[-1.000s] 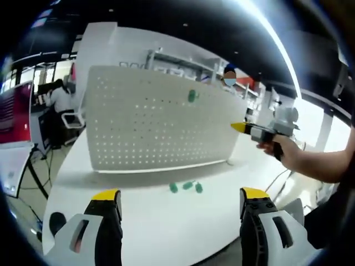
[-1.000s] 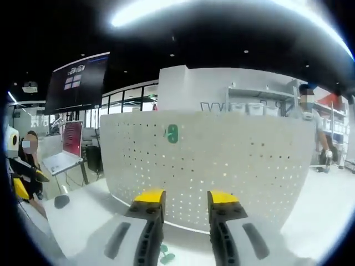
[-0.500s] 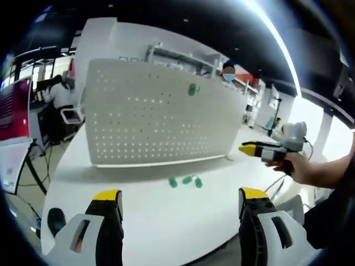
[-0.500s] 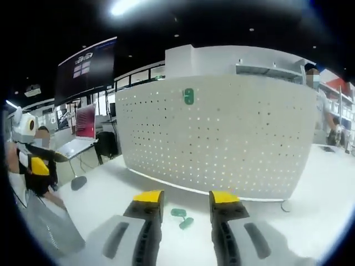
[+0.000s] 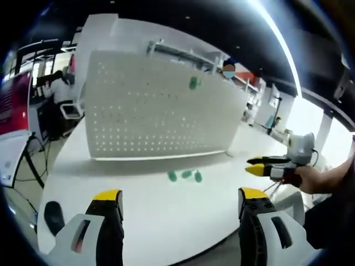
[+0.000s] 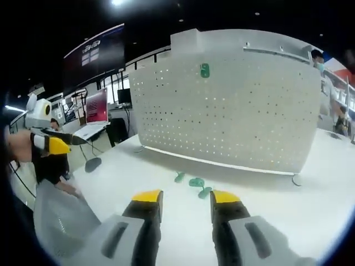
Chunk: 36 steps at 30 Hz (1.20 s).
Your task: Insert the hook assembly into the mounting plate slot until the hook locks in place.
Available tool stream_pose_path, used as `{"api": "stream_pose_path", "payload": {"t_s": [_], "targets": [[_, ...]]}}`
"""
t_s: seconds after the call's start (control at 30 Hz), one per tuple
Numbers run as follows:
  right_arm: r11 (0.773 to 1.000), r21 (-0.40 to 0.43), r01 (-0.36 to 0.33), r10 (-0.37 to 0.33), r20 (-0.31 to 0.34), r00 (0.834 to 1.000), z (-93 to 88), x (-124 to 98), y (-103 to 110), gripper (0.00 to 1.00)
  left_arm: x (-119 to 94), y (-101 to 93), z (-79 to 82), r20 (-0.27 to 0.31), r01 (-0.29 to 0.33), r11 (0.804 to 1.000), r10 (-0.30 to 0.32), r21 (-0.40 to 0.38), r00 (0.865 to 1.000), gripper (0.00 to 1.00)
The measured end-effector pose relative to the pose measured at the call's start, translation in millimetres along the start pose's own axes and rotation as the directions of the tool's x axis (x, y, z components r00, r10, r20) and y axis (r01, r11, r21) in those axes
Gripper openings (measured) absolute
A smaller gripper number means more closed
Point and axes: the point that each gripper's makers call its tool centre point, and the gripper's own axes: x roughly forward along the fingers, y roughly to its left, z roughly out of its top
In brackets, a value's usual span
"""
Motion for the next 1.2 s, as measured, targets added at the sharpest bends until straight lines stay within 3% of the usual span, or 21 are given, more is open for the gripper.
{"api": "stream_pose_path", "payload": {"t_s": [0.23, 0.43, 0.67, 0.93, 1.2], "targets": [[0.999, 0.006, -0.039, 0.039, -0.051, 0.998, -17.8, 2.0, 13.4, 0.32, 3.4, 1.4, -7.2, -0.026, 0.009, 1.000, -0.009, -0.008, 1.000, 0.86], [0.997, -0.006, -0.083, 0.082, -0.081, 0.993, -23.4, 18.3, 23.1, 0.32, 9.6, 3.2, -5.8, -0.041, 0.021, 1.000, -0.021, -0.004, 0.999, 0.85], [0.987, -0.027, -0.157, 0.153, -0.112, 0.982, -22.7, 65.3, 36.4, 0.31, 17.5, 1.2, -7.1, -0.060, 0.040, 0.999, -0.040, -0.004, 0.997, 0.85], [0.982, -0.038, -0.183, 0.177, -0.123, 0.976, -14.5, 118.0, 43.3, 0.30, 25.8, 0.6, -7.9, -0.064, 0.046, 0.998, -0.048, -0.030, 0.997, 0.84], [0.979, -0.040, -0.202, 0.194, -0.138, 0.971, -9.6, 156.6, 44.7, 0.29, 27.5, 6.8, -14.4, -0.088, 0.045, 0.998, -0.049, -0.043, 0.995, 0.84]]}}
